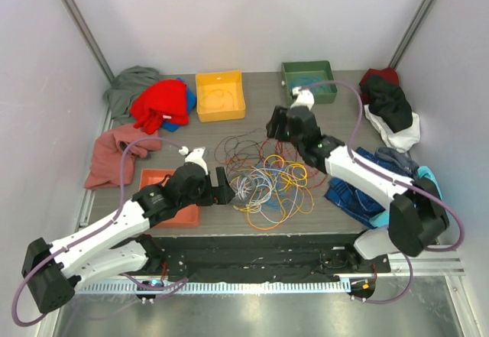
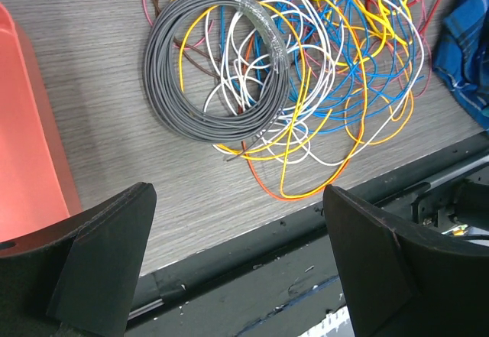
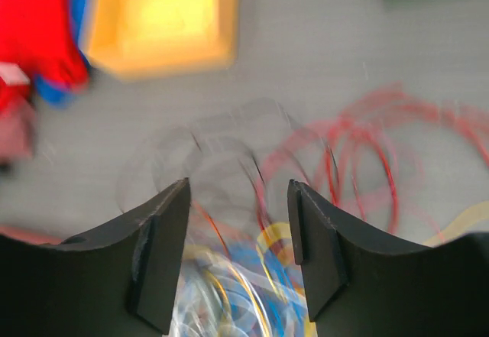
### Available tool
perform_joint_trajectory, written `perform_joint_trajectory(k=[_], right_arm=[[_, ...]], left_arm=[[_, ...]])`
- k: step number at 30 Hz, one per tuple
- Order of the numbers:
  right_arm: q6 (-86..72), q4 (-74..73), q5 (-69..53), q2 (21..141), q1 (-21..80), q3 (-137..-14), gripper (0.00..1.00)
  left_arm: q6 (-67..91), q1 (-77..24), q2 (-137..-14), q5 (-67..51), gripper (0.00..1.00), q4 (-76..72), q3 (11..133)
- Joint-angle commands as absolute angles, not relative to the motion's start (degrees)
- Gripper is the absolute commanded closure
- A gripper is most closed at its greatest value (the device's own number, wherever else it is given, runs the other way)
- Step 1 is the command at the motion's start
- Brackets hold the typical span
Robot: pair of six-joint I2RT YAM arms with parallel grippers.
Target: Untangle the cables
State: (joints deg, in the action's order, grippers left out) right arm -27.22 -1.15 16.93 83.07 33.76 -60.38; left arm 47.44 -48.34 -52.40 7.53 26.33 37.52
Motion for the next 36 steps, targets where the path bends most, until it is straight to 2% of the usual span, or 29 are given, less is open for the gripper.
perform_joint_trajectory(k=[1, 6, 13, 30, 36], right_arm=[[-27.60, -4.04, 16.08, 74.73, 38.64, -50.82, 0.41], [-29.08, -7.11, 19.59, 63.39, 43.33, -39.56, 0.44], [-32.78, -8.96, 20.48, 59.24, 43.86, -31.30, 0.48], [-32.69, -11.68, 20.30, 55.55, 45.88, -29.17, 0.51], [-33.40, -9.49, 22.33, 47.03, 51.15, -30.67, 0.52]], left_arm=[[50.09, -48.16, -49.05, 8.44, 0.04, 22.86, 35.34], [51.15, -48.16, -49.04, 8.09, 0.04, 20.83, 32.96], [51.68, -48.16, -54.31, 6.15, 0.05, 18.54, 34.98], [50.45, -48.16, -57.65, 6.07, 0.06, 18.02, 36.47], [49.83, -48.16, -57.48, 6.42, 0.06, 18.11, 36.65]])
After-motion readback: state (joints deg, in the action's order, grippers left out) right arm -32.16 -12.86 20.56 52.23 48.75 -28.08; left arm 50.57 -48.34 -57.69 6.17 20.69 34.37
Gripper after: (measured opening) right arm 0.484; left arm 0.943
